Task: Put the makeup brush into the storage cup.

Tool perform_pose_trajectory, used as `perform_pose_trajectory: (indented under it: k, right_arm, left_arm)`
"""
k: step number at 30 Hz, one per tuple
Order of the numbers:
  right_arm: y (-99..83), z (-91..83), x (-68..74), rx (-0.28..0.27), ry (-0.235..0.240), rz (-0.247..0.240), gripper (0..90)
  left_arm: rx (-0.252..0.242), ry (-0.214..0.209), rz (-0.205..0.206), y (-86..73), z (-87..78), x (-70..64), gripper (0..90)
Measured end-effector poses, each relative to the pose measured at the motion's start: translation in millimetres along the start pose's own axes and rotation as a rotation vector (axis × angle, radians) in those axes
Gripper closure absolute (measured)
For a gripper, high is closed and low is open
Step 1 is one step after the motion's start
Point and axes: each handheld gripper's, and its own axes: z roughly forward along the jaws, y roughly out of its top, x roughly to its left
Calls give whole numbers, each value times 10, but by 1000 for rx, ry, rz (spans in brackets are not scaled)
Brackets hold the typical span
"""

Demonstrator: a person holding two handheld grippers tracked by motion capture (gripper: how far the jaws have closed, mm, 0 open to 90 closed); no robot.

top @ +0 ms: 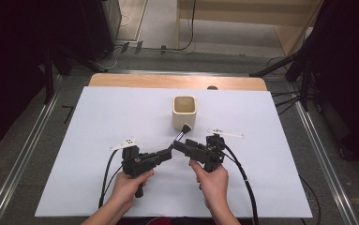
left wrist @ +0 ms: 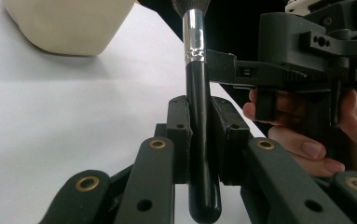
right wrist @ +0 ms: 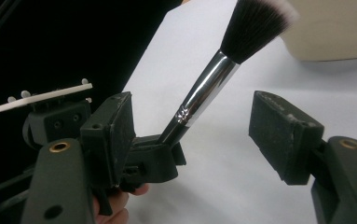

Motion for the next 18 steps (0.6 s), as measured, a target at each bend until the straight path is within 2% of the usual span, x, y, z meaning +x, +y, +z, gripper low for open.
perform_pose_trajectory:
  k: [11, 18]
  right_arm:
    - [13, 75, -38, 10, 15, 52, 380]
    - [15, 135, -41, -2, 38, 101, 443]
  left_arm:
    - [-18, -22, -1, -25, 33, -23, 789]
    - [-25, -18, -1, -24, 32, -29, 790]
